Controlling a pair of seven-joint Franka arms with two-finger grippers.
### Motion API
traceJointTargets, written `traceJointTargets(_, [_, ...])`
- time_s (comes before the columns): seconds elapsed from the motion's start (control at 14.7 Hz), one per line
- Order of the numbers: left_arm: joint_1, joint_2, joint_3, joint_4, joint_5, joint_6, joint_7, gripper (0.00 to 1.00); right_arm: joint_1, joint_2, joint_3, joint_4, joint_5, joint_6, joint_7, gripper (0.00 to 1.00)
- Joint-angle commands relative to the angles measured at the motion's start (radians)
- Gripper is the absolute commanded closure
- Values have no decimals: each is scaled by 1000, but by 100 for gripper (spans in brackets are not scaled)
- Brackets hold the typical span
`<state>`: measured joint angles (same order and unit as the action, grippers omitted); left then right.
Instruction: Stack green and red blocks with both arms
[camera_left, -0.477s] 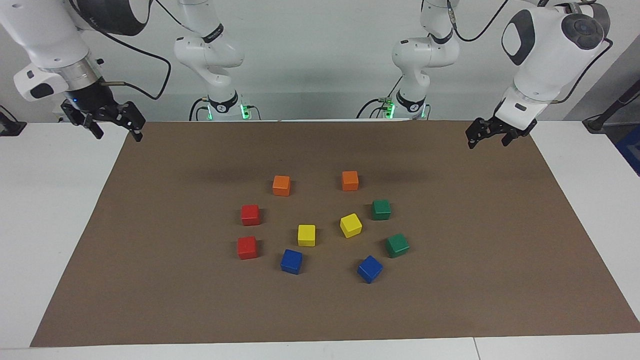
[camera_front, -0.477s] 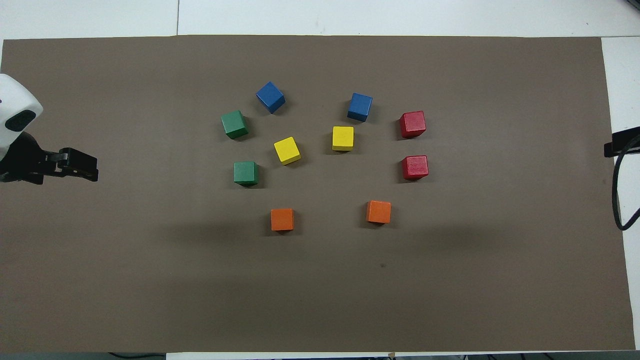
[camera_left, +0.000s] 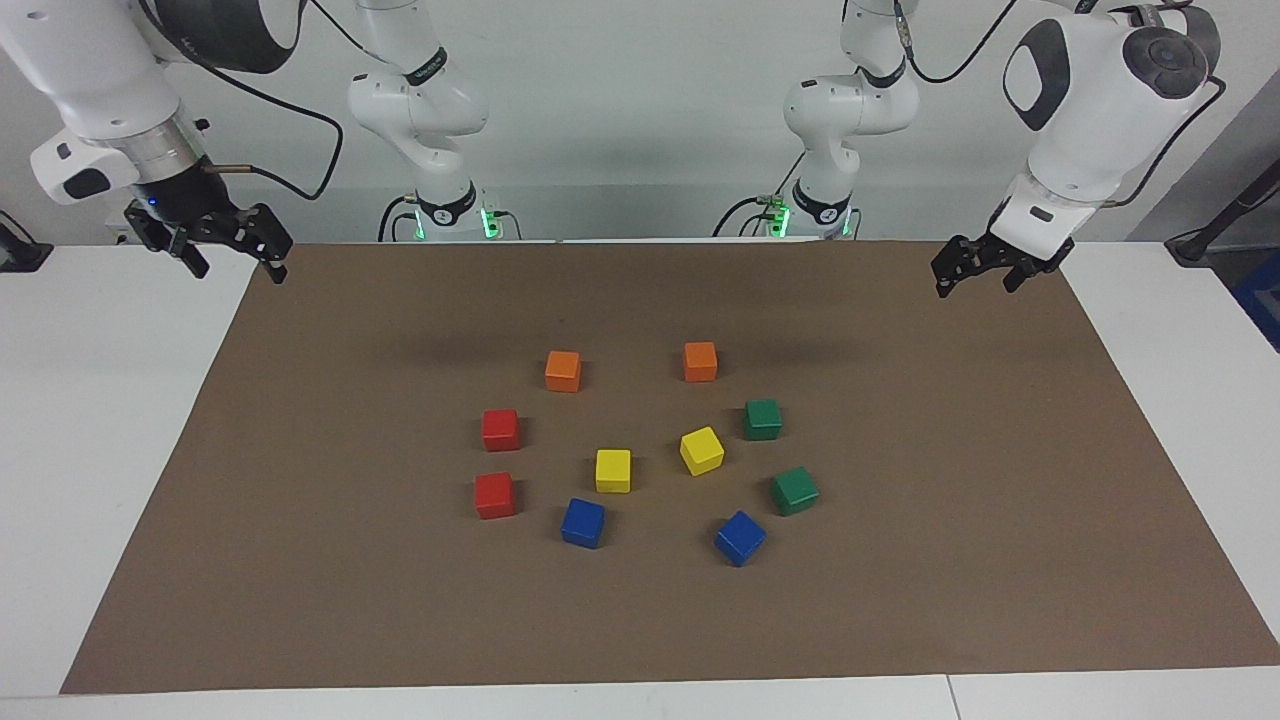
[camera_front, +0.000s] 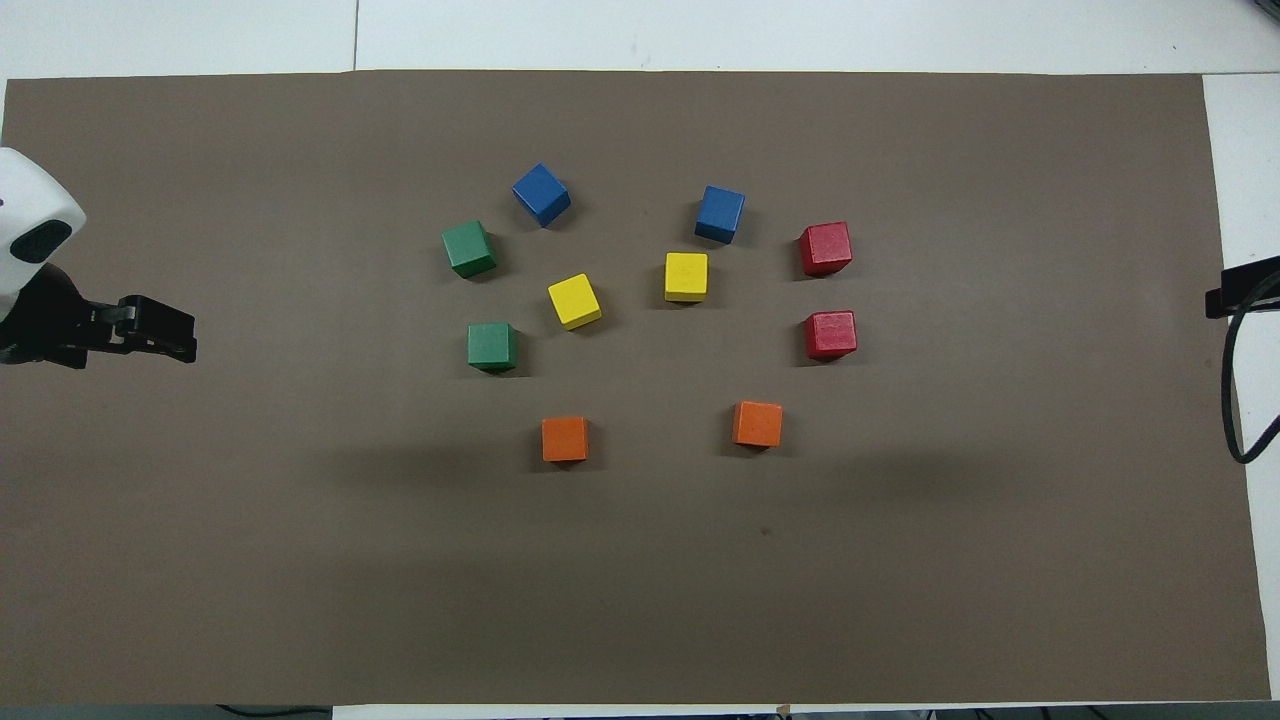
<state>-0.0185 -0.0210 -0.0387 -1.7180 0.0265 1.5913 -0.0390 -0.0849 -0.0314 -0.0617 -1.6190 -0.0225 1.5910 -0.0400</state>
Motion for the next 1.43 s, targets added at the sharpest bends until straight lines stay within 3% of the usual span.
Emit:
traceJointTargets(0.0, [5,-25,6,-21,-7,3,10,0,-16,-33,6,-36,15,4,9,0])
traceJointTargets(0.41, [-29,-28,-4,-23,-7,-11,-48,0,-7,-36,6,-42,16,4,15,0])
traceJointTargets(0.61, [-52,-25,-9,-35,-19,100,-194,0,2,-27,16,-42,16,20,41,0])
traceJointTargets(0.75, [-81,-5,-7,-41,-101,189,-223,0,36,-15,25,-51,16,39,89,0])
traceJointTargets(1.36, [-233,180,-3,-101,-91,444,-377,0,68,31,85,-203,18,262,190,0])
